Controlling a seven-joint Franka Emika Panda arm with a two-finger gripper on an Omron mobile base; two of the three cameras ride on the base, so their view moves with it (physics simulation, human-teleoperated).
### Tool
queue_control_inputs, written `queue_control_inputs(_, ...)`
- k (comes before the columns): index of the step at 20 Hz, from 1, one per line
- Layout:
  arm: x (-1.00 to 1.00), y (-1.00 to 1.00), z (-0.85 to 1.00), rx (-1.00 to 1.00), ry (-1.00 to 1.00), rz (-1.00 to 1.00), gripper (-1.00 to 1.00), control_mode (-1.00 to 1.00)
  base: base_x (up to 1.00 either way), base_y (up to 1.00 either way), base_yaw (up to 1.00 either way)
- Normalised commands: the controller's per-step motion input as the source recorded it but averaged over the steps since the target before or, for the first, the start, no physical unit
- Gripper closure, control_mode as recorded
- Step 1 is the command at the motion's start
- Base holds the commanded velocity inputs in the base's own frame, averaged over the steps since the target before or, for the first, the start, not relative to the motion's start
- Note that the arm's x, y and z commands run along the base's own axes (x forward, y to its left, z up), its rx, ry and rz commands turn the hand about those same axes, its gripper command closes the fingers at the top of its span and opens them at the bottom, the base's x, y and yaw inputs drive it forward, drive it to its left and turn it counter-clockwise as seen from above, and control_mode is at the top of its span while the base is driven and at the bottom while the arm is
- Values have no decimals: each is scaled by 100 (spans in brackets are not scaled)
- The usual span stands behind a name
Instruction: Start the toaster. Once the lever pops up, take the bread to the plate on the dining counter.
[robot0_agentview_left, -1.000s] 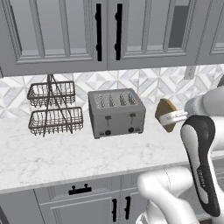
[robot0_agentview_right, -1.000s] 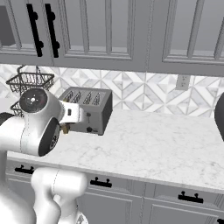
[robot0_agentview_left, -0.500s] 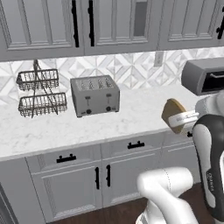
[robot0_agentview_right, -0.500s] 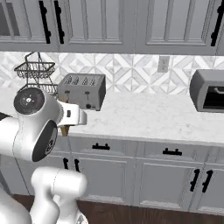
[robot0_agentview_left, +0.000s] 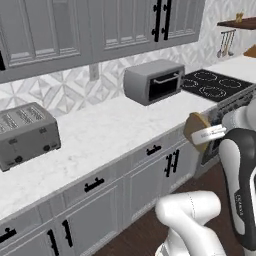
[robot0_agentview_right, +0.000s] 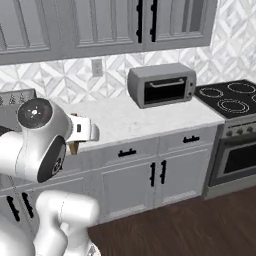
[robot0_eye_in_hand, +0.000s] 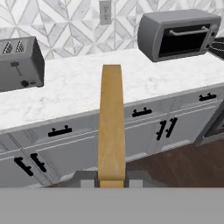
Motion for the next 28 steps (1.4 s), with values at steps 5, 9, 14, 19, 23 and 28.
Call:
queue_control_inputs(5,0,0,0,0,0,0,100,100,16,-37,-72)
queue_control_inputs(9,0,0,0,0,0,0,100,100,1,-55,-69)
queue_control_inputs(14,0,0,0,0,0,0,100,100,2,-54,-70)
queue_control_inputs(19,0,0,0,0,0,0,100,100,14,-44,-71)
queue_control_inputs(23,0,0,0,0,0,0,100,100,47,-68,-60)
queue_control_inputs(28,0,0,0,0,0,0,100,100,99,-40,-38)
